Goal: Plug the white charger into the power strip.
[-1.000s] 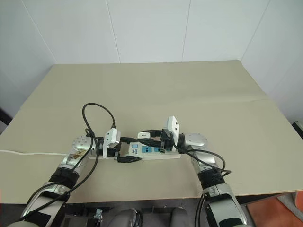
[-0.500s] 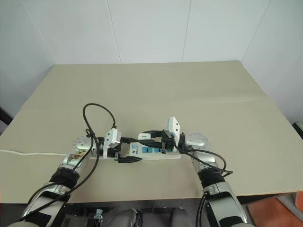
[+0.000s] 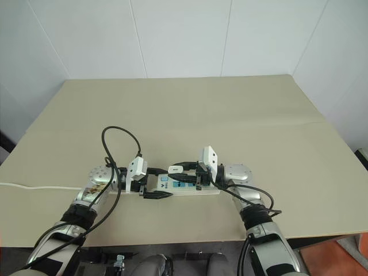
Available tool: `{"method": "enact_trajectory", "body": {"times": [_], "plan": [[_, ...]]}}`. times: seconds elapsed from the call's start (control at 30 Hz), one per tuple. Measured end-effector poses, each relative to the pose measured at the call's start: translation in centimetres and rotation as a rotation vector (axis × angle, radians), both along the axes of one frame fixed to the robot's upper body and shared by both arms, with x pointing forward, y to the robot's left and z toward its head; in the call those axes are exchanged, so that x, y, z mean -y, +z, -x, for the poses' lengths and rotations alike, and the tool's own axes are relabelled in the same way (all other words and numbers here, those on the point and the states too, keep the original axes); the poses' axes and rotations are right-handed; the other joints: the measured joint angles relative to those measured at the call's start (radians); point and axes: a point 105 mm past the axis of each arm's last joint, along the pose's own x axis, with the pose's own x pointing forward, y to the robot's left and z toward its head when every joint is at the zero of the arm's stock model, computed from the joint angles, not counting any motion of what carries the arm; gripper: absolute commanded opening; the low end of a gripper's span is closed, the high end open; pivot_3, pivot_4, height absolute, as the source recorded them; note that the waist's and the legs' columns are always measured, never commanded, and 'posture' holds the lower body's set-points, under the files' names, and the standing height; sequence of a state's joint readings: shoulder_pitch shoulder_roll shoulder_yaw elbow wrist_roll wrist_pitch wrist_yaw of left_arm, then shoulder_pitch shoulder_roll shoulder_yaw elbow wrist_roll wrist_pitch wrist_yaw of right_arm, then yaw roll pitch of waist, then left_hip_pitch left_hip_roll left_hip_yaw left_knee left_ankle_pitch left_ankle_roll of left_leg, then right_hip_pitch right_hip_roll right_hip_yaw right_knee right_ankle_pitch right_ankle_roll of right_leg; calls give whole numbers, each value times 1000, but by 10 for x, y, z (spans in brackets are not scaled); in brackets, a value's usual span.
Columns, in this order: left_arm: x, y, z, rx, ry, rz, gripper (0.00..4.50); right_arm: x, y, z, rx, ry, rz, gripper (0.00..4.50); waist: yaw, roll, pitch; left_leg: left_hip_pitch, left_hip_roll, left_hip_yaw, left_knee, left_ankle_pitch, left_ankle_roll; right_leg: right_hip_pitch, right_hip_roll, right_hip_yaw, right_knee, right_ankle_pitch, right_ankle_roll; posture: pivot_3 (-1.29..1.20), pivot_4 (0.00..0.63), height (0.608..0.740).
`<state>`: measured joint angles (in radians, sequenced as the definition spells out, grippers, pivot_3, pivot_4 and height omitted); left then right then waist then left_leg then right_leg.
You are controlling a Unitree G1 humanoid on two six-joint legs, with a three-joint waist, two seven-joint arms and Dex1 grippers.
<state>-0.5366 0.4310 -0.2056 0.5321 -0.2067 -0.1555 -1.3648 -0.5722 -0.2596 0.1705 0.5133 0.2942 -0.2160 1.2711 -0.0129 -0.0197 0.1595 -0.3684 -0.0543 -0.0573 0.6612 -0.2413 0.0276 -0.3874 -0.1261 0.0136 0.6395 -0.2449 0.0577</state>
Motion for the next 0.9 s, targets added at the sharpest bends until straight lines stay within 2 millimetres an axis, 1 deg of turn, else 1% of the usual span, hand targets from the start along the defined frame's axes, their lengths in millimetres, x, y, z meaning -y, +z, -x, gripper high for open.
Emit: {"method": "enact_trajectory", "body": {"times": [0.13, 0.23, 0.43, 0.9], "plan": [[2, -2, -1, -5, 1, -3, 3272, 6, -5, -1, 9, 6, 30, 1183, 1, 0, -4, 3, 1, 0, 0, 0, 0, 1, 0, 0, -5, 0, 0, 0, 150, 740], [2, -3, -1, -9, 6, -7, 3272, 10, -11, -3, -16, 6, 52, 1183, 2, -1, -13, 3, 1, -1, 0, -1, 1, 2, 0, 0, -6, 0, 0, 0, 150, 740], [1, -7, -2, -15, 17, -15, 3272, 9, -14, -6, -27, 23, 81, 1183, 1, -5, -24, 6, 1, -1, 0, -1, 1, 5, 0, 0, -7, 0, 0, 0, 150, 740], [0, -7, -2, -13, 17, -14, 3272, 7, -14, -7, -82, 49, 102, 1183, 1, -5, -25, 6, 2, -1, -1, -1, 1, 5, 0, 0, -7, 0, 0, 0, 150, 740]]}}
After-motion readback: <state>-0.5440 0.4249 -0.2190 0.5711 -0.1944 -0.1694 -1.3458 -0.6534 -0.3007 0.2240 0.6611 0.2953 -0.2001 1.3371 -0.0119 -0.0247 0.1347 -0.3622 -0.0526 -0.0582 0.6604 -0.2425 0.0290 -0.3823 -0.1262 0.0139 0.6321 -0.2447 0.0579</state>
